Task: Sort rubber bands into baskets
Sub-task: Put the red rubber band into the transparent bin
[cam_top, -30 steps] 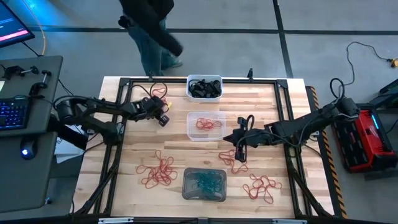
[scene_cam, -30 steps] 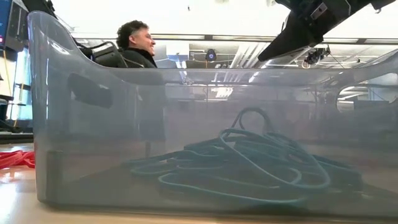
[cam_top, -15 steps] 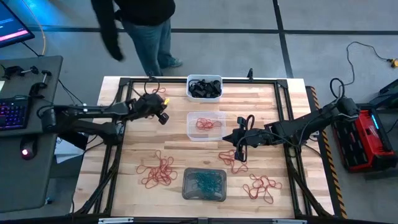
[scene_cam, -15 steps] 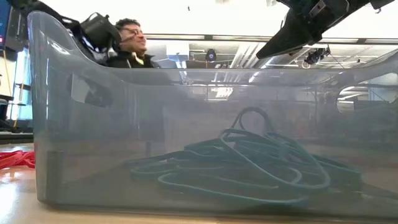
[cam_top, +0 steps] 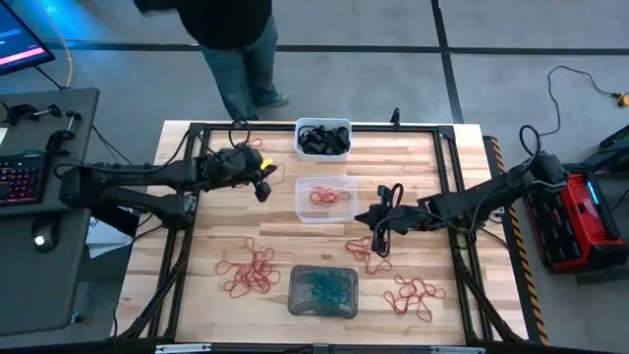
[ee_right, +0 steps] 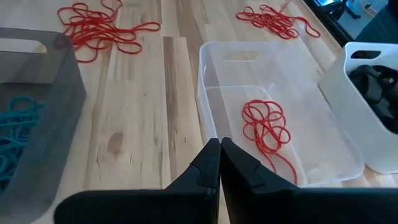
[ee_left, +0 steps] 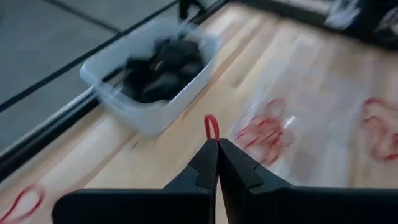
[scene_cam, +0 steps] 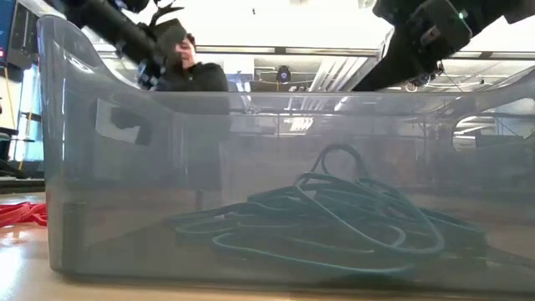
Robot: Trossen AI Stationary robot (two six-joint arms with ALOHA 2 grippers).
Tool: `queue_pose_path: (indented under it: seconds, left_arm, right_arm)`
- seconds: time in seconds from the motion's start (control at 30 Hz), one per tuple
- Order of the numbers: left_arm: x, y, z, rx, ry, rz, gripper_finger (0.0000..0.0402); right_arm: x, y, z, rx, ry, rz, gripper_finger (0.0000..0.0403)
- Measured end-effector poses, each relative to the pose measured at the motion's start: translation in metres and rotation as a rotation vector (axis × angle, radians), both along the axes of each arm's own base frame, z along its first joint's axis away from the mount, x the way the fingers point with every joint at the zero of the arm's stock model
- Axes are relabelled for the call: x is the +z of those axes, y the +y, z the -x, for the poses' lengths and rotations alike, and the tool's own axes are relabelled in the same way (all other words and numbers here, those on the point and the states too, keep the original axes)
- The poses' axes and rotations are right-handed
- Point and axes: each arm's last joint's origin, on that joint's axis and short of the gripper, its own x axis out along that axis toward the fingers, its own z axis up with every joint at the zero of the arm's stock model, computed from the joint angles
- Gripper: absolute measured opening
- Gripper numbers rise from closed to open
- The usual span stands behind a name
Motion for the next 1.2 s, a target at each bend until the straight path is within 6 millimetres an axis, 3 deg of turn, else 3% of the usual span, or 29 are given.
queue_pose_path:
  seconds: [0.3,0.57,0.9,1.2]
  left_arm:
    - [0.033,-0.023,-0.021,-0.128,-0.099,-0.039,0.0000]
    - [0.037,-0.037,-0.070,-0.229,-0.067,-0.090,0.0000]
    - [0.009,-0.029,-0.132,-0.334,0.000,-0.092,0.0000]
    - [-0.038,-0.021,-0.158,-0.362,0.141,-0.089,0.0000]
  right_arm:
    - [-0.024,-0.012,0.007,-0.044,-0.069,-0.017,0.0000]
    - [-0.015,-0.018,0.013,-0.048,-0.100,0.006,0.0000]
    - [0.002,-0.022,0.027,-0.052,-0.141,0.032,0.0000]
    - [0.002,-0.023,0.029,-0.053,-0.132,0.035,0.0000]
